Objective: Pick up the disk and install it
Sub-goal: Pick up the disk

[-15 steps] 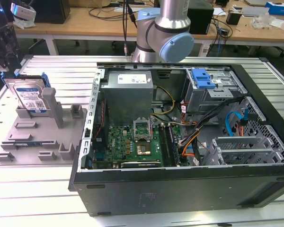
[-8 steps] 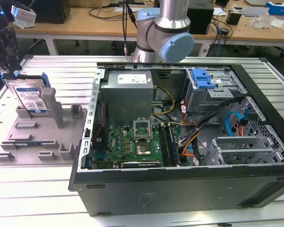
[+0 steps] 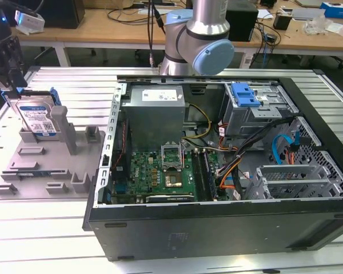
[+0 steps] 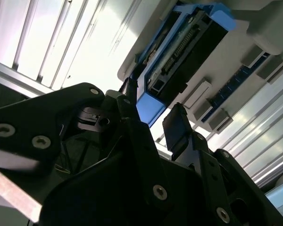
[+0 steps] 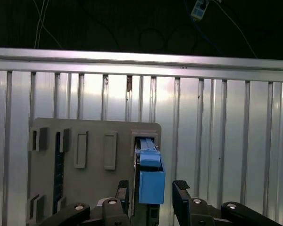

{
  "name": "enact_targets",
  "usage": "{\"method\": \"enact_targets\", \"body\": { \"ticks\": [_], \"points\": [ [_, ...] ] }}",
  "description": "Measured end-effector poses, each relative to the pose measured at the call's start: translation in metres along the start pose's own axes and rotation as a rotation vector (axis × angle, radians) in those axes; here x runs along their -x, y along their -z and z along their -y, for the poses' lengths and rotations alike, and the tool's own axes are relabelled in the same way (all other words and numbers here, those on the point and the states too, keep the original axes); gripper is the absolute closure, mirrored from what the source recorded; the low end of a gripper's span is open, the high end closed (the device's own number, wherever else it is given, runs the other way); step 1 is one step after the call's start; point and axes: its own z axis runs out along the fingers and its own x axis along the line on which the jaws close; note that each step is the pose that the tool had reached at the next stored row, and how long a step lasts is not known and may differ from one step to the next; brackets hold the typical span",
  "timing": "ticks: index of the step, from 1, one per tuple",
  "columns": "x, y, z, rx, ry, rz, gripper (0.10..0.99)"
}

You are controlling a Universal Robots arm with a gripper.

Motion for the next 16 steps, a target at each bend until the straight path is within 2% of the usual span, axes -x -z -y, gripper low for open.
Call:
{"method": "enact_targets", "body": {
  "ticks": [16],
  "points": [
    [0.0001,-0.0102,-0.0005,0.0,0.0,0.0,0.588]
  ]
}}
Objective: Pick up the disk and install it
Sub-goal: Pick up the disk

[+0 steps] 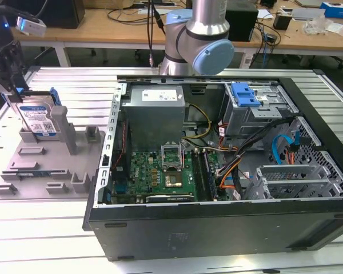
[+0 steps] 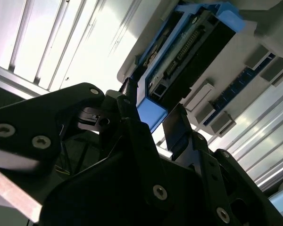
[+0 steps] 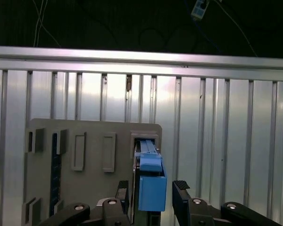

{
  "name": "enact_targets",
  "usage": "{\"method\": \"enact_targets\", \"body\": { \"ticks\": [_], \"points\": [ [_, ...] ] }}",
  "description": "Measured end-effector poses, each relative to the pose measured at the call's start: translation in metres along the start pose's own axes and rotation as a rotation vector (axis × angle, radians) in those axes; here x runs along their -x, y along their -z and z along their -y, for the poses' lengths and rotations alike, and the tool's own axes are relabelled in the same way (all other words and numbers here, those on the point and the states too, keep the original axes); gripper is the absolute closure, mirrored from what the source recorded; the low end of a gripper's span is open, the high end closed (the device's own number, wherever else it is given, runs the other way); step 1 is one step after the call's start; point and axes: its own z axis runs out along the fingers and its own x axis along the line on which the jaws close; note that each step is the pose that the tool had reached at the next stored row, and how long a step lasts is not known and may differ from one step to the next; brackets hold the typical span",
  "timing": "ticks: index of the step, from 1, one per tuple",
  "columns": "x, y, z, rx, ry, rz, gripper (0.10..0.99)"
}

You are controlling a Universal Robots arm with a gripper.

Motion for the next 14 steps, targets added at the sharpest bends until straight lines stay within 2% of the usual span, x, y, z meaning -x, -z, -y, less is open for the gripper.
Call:
{"method": "enact_targets", "body": {
  "ticks": [14],
  "points": [
    [0.0,-0.0078,0.0001,0.0,0.0,0.0,0.588]
  ]
}}
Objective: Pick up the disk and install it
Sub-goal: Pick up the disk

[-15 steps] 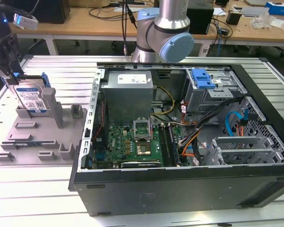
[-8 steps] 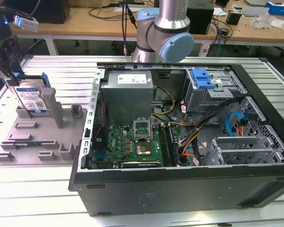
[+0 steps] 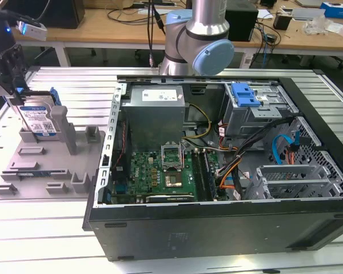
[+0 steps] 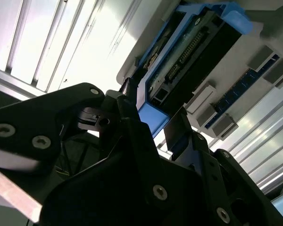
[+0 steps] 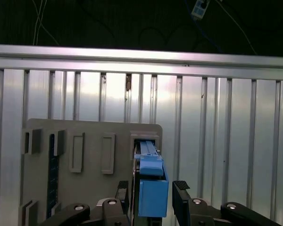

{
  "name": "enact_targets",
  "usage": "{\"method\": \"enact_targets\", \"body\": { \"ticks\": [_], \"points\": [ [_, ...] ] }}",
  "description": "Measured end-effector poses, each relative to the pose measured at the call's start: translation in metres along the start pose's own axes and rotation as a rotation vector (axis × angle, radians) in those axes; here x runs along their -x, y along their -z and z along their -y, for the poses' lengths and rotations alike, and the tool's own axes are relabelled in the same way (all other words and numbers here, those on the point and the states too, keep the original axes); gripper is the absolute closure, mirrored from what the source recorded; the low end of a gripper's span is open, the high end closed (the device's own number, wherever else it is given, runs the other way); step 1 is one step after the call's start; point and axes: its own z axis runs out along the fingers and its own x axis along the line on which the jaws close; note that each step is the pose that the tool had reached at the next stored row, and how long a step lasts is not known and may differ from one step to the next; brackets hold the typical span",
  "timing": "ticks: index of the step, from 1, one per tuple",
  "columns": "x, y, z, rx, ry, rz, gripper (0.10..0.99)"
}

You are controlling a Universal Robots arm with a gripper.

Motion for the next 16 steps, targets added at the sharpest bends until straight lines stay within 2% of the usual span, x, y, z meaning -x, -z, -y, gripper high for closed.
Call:
{"method": "enact_targets", "body": {
  "ticks": [16],
  "points": [
    [-0.0002,-0.0077,0.0001,0.0,0.0,0.0,0.588]
  ]
}}
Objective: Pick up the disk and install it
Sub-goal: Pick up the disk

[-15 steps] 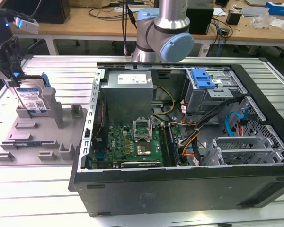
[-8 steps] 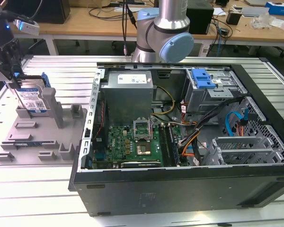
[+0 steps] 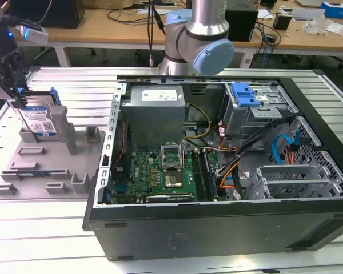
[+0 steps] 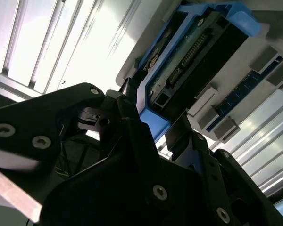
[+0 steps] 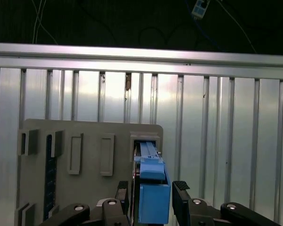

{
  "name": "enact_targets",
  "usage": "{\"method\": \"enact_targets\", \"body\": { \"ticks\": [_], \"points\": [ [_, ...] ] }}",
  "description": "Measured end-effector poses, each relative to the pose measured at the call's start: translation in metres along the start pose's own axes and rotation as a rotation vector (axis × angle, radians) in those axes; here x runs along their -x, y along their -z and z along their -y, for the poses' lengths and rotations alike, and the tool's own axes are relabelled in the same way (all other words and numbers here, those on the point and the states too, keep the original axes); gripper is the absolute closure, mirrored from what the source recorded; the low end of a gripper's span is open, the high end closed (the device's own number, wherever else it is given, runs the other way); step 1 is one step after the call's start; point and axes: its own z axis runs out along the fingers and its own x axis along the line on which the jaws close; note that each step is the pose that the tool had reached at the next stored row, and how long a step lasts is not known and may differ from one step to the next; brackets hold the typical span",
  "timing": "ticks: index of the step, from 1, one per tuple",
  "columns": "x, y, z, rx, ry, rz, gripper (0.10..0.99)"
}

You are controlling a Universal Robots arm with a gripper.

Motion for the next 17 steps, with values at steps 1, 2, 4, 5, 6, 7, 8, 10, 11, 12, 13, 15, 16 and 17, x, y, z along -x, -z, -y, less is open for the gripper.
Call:
{"method": "enact_targets", "body": {
  "ticks": [1,2,4,5,6,7,8,10,11,12,13,15,16,17],
  "points": [
    [0.0,-0.0002,0.0,0.0,0.0,-0.0001,0.588],
    [-0.0001,-0.0004,0.0,0.0,0.0,0.0,0.588],
    [-0.0002,-0.0009,0.0,0.0,0.0,0.0,0.588],
    [-0.0003,-0.0011,0.0,0.0,0.0,0.0,0.588],
    [-0.0004,-0.0012,0.0,0.0,0.0,0.0,0.588],
    [-0.0004,-0.0013,0.0,0.0,0.0,0.0,0.588],
    [-0.0005,-0.0015,0.0,0.0,0.0,0.0,0.588],
    [-0.0007,-0.0017,0.0,0.0,0.0,0.0,0.604],
    [-0.0008,-0.0019,0.0,0.0,0.0,0.0,0.675],
    [-0.0009,-0.0021,0.0,0.0,0.0,0.0,0.675],
    [-0.001,-0.0021,0.0,0.0,0.0,0.0,0.675],
    [-0.0013,-0.0024,0.0,0.0,0.0,0.0,0.675],
    [-0.0014,-0.0025,0.0,0.0,0.0,0.0,0.675],
    [-0.0014,-0.0026,0.0,0.0,0.0,0.0,0.675]
  ]
}}
